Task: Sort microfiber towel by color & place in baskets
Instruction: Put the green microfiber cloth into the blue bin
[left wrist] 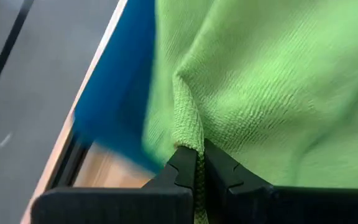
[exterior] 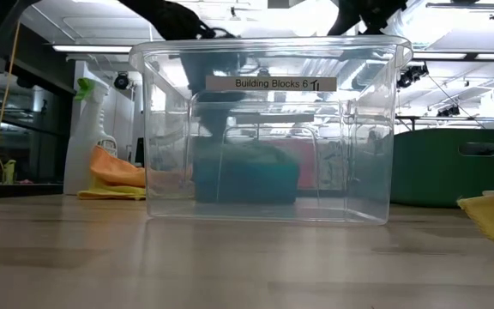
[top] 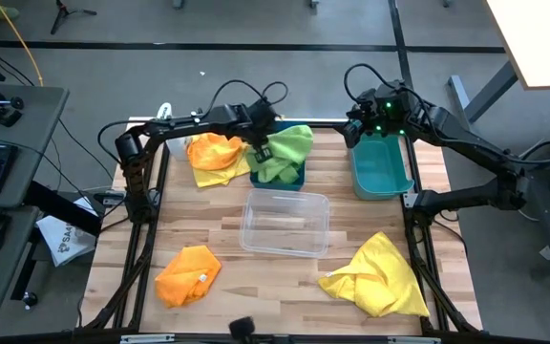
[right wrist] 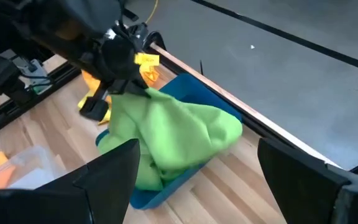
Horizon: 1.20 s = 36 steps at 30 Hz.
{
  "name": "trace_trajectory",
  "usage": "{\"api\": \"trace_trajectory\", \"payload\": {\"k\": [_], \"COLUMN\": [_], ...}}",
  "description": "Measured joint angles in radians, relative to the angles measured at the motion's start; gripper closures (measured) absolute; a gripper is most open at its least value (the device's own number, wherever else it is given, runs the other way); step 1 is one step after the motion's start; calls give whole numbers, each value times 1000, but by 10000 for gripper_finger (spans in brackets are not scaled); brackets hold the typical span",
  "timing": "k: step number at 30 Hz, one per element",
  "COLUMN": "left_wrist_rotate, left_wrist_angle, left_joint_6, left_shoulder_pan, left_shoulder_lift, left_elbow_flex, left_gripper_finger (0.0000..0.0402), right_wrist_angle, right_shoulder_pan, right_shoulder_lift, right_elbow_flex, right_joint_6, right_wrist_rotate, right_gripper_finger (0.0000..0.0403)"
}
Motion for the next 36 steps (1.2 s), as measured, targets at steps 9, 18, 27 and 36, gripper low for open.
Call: {"api": "trace_trajectory", "payload": {"k": [9, 18, 27, 36], "left_wrist_rotate": [42, 13, 78, 195], "left_wrist_angle": [121, 49, -42, 175], "left_joint_6": [80, 97, 100, 221], "left_shoulder_pan": [-61, -69, -76, -69], "left_shoulder_lift": [36, 12, -12, 98], "left_elbow_flex": [-1, -1, 155, 165], "left_gripper_finger": [401, 302, 190, 194], "right_wrist_angle": [4, 4, 11, 12], "right_shoulder_pan": [0, 0, 0, 0], "right_shoulder_lift": [4, 4, 4, 5], "right_elbow_flex": [0, 0, 0, 0], "right_joint_6": [1, 1, 2, 32], "right_wrist_rotate": [-1, -3, -8, -7], "right_gripper_finger": [82, 82, 82, 82]}}
